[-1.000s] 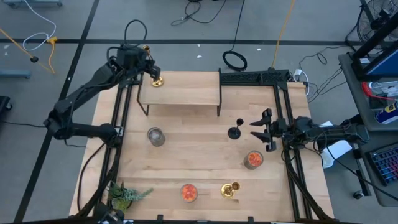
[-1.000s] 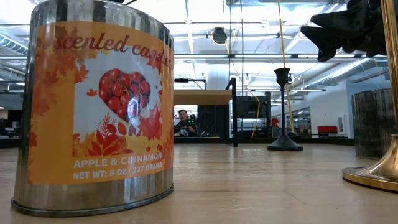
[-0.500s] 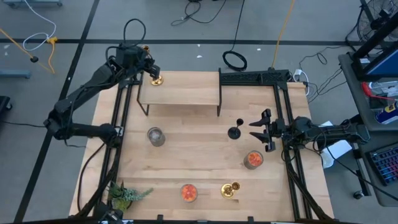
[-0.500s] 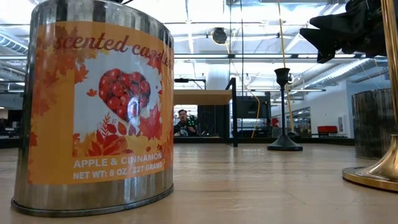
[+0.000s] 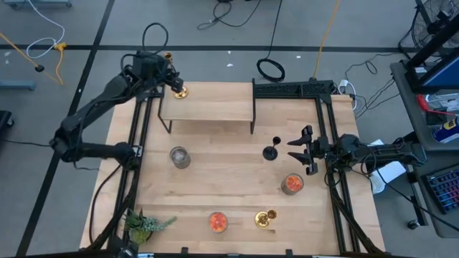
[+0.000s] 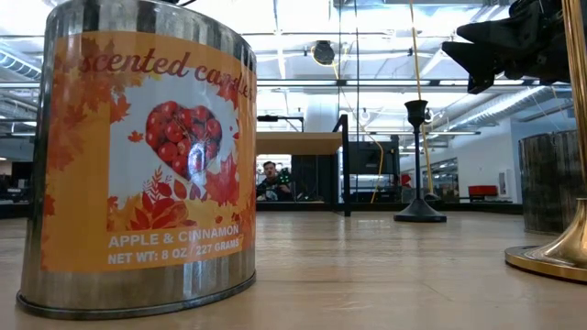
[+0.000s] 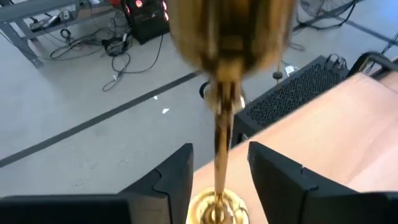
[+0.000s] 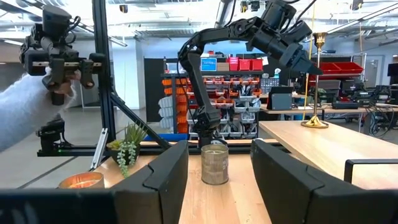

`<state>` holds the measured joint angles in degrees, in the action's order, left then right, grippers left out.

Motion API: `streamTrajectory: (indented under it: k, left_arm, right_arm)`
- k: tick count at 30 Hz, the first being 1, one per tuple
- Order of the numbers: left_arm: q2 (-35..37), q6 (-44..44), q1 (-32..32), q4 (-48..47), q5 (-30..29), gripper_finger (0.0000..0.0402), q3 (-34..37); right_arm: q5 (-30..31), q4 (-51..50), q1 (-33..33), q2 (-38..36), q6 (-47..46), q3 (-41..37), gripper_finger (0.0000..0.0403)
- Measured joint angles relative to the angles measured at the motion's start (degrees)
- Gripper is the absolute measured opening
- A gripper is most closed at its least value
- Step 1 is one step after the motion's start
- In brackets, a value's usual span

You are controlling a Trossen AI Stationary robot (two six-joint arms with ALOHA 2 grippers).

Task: Pick & Place candle stick holders
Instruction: Put the black candle holder on the shelf

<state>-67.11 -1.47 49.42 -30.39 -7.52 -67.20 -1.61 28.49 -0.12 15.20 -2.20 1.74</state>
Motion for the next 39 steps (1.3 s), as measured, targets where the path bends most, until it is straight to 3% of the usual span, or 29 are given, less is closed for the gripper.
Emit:
streamTrajectory:
  k: [15,21,27,32,39]
  left_arm:
    - [12.3,-0.3,-5.2,-7.8,0.4,0.0177,0.0]
    - [18.5,-1.7,-8.5,-13.6,10.8,0.0177,0.0]
    - [22.2,-2.2,-12.6,-14.4,21.4,0.0177,0.0]
    - [22.7,-3.2,-15.6,-14.5,20.9,0.0177,0.0]
    - [21.6,-3.5,-17.8,-14.5,20.5,0.0177,0.0]
  right_arm:
    - [-4.6,-0.4,1.4,1.9,-1.8,0.0,0.0171]
    - [-11.3,0.2,4.5,5.1,-5.5,0.0,0.0171]
    - [-10.9,7.6,10.9,12.4,-6.9,0.0,0.0171]
    - [-11.9,15.6,16.5,20.5,-3.8,1.2,0.0171]
    - [-11.5,17.4,19.5,31.3,-0.1,7.1,0.0171]
